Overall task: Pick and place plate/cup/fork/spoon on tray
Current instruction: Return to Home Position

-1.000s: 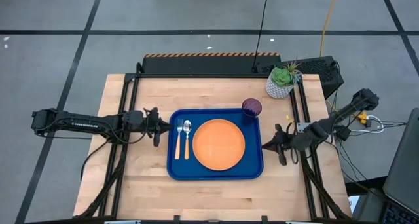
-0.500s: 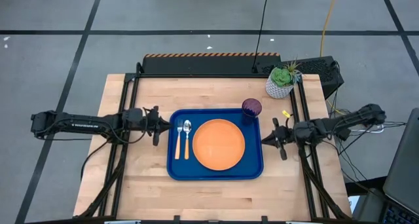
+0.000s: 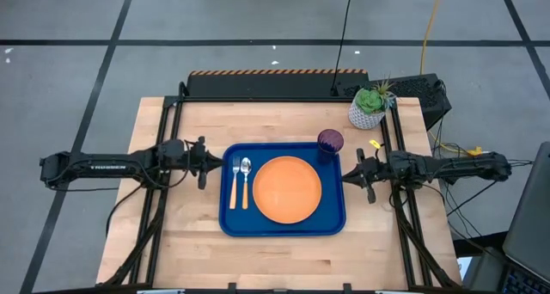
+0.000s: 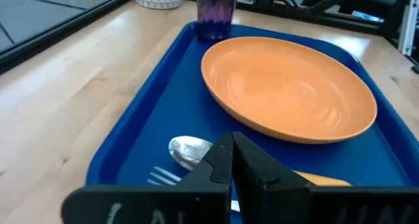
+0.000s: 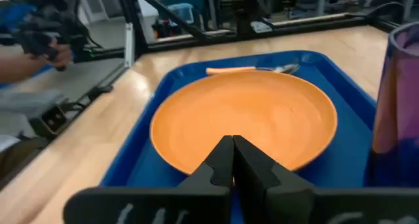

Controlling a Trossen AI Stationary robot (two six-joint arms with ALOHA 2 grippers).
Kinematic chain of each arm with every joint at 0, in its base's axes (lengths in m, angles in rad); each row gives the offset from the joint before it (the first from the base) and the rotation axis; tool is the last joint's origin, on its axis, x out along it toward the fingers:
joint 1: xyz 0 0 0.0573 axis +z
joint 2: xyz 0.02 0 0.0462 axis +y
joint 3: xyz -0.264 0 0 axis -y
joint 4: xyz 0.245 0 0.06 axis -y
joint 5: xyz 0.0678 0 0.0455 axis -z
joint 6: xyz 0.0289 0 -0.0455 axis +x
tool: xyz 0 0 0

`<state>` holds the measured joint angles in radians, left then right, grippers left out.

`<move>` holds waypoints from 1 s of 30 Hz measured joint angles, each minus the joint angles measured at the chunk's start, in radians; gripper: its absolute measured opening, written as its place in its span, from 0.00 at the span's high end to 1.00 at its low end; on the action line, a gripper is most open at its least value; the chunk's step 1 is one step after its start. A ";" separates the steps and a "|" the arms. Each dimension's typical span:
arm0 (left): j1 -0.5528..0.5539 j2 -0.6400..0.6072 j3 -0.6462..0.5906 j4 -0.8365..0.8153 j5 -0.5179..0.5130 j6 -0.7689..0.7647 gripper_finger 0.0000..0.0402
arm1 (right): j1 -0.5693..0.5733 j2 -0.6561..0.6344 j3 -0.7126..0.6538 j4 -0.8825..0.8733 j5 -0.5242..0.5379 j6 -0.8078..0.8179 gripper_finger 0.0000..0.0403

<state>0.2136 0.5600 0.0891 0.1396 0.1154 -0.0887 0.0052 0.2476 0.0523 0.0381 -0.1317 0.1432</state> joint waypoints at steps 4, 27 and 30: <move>0.010 -0.071 0.000 -0.064 0.018 -0.006 0.99 | -0.038 -0.012 -0.001 0.003 -0.058 0.025 1.00; -0.053 -0.488 0.000 -0.370 -0.047 -0.148 1.00 | -0.045 -0.147 -0.002 -0.032 -0.085 0.078 1.00; -0.114 -0.489 0.000 -0.375 -0.102 -0.151 1.00 | -0.045 -0.161 -0.001 -0.042 -0.083 0.080 1.00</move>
<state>0.0998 0.0708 0.0890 -0.2354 0.0136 -0.2398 -0.0399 0.0869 0.0509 -0.0043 -0.2149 0.2234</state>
